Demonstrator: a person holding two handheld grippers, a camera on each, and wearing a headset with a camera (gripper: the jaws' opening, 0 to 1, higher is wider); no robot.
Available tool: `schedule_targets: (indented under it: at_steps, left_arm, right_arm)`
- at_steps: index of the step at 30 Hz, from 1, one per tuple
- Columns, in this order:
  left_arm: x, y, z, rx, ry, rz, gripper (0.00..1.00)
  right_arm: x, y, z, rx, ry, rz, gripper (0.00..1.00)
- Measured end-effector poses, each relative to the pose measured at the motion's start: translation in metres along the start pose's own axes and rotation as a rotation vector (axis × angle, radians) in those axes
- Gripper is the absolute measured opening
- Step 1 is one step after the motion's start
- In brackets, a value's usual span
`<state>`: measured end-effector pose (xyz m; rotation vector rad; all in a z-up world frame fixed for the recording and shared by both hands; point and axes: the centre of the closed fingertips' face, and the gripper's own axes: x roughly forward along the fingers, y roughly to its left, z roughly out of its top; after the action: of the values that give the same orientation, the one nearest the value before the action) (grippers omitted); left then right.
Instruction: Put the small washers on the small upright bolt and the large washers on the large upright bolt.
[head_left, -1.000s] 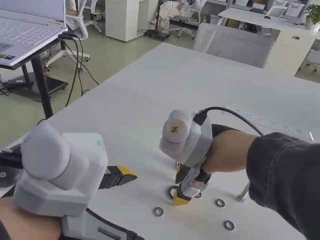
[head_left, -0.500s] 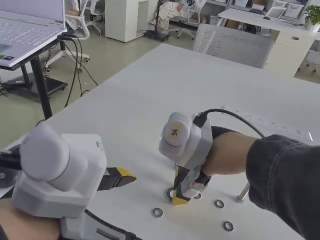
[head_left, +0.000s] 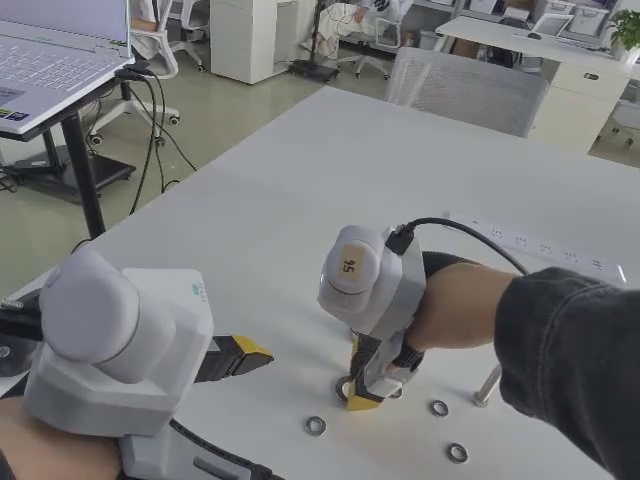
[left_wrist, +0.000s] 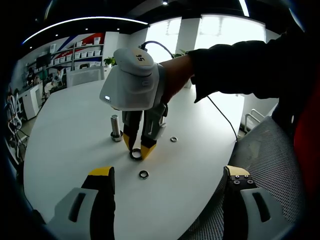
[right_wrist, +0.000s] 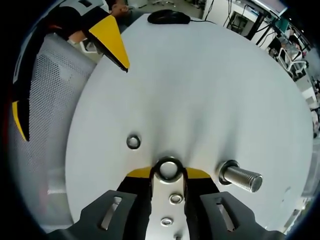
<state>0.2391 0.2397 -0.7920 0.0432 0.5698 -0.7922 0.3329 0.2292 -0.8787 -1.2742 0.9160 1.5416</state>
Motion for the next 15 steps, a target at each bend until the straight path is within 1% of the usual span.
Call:
schedule_targets:
  at_steps: [11, 15]
  left_arm:
    - [0.002, -0.001, 0.001, 0.004, -0.001, -0.003, 0.89]
    - [0.002, 0.000, 0.002, 0.004, -0.004, -0.003, 0.89]
  right_arm:
    - [-0.009, -0.001, -0.010, 0.016, 0.010, -0.004, 0.24]
    - [-0.015, -0.001, -0.013, 0.023, 0.007, -0.001, 0.24]
